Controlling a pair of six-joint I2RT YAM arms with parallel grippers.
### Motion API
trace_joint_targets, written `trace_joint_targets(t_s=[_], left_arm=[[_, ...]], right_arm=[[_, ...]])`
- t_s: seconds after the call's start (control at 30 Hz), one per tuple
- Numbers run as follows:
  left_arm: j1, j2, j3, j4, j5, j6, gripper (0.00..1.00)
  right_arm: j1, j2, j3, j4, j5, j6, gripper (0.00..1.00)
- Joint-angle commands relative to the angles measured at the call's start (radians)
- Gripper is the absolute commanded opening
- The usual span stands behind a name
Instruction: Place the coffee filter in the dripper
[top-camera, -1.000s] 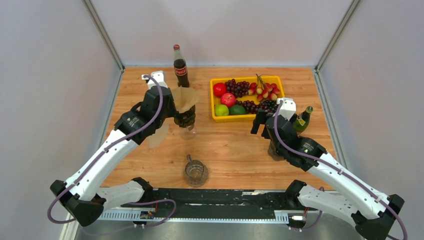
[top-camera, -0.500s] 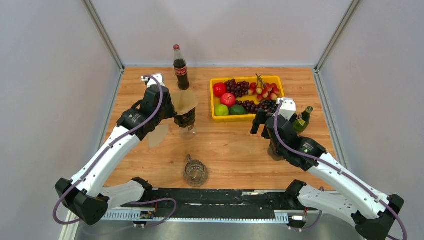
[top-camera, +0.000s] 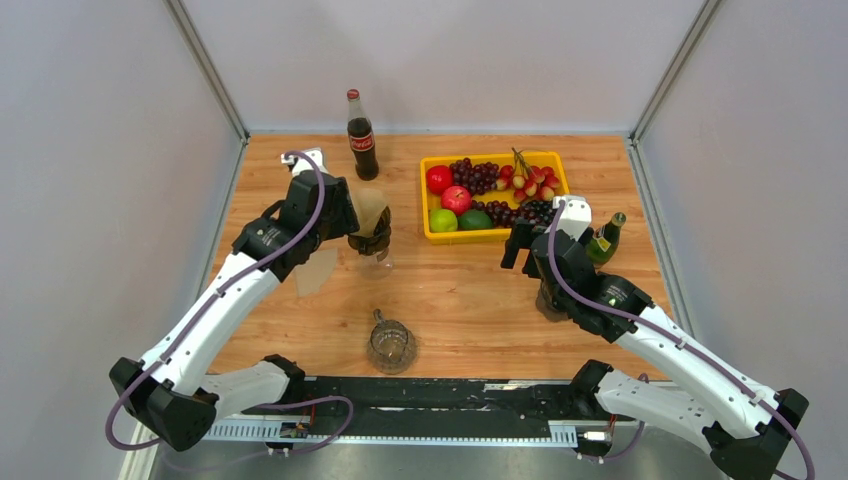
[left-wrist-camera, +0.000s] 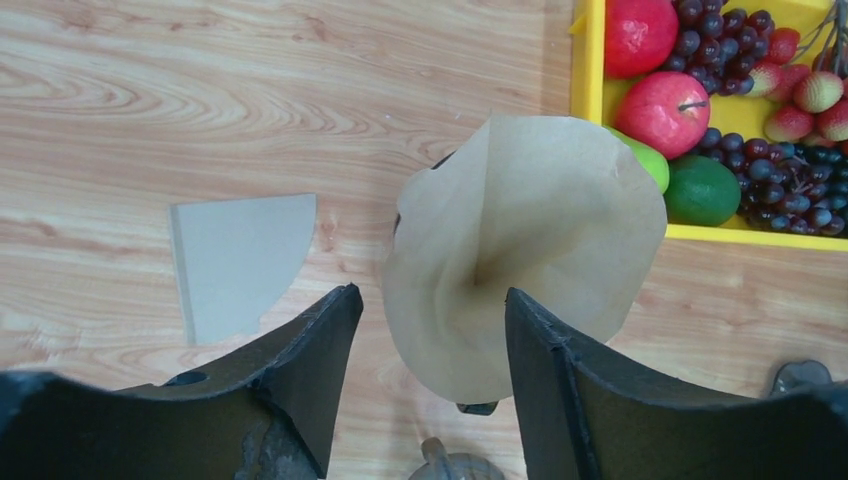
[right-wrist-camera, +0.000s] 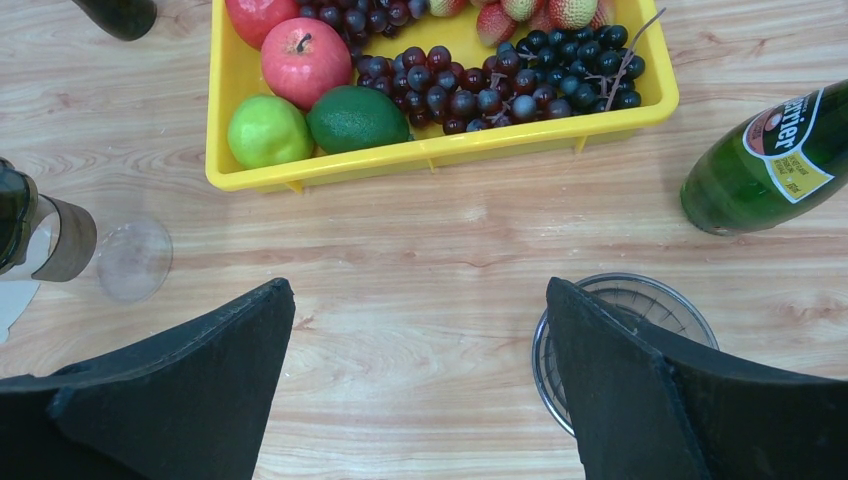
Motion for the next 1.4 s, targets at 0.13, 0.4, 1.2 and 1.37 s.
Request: trace_joint_targets(t_s=[0.13,0.4,1.2,1.37], left_arm=[[0.004,-0.091,0.113,0.004,-0.067,0.027,0.87],[0.014,-0.018,0.178,0.086,0.127,0.114,1.00],[0.157,0.259,0.162,0.032,0.424,0.097,0.18],[0.158,0.282,0.149,0.022,0.450,0.118,0.18]], right_arm=[[-0.005,0.000,-0.002,0.022,-0.003,-0.004,1.00],[-0.004,0.006,-0.003,0.023,-0.016,-0.006,1.00],[-0.004,-0.002,-0.008,0.023,-0.032,-0.013,1.00],[-0.005,0.000,-0.008,0.023,-0.033,-0.013,1.00]])
